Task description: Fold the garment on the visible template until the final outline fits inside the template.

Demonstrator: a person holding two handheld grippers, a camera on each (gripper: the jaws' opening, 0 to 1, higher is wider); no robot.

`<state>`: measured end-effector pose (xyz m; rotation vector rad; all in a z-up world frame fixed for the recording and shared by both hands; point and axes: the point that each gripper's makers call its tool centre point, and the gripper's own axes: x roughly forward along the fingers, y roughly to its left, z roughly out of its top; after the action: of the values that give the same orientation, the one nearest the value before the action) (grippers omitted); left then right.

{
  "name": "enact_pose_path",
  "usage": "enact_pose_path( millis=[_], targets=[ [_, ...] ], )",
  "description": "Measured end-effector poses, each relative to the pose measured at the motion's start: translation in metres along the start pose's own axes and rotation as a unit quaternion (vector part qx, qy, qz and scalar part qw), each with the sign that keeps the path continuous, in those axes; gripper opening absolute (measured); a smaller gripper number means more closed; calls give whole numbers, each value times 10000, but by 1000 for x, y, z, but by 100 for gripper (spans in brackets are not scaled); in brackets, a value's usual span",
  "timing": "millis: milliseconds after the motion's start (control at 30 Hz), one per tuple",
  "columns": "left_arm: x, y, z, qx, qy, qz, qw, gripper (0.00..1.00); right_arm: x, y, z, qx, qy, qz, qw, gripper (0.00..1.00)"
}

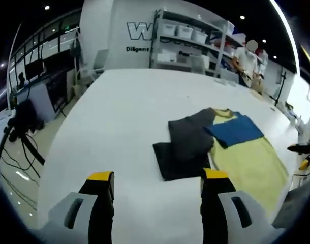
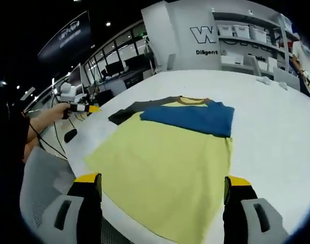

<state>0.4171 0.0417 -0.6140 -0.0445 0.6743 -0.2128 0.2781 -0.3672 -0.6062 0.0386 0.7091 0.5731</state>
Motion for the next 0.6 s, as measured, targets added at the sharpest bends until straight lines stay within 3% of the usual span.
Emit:
enact_pose_path(
  millis=[133,233,600],
  targets=[
    [14,-1,-4,-6,72,-37,10000,51,0,-3,0,-12,23,-55,10000,99],
    [24,0,-10,181,200,48,9996,50,0,-4,0,-1,28,-60,10000,99],
    [43,-4,-16,30,307,-130,9994,32,-2,-3,2,-29,31,-76,10000,99]
  ],
)
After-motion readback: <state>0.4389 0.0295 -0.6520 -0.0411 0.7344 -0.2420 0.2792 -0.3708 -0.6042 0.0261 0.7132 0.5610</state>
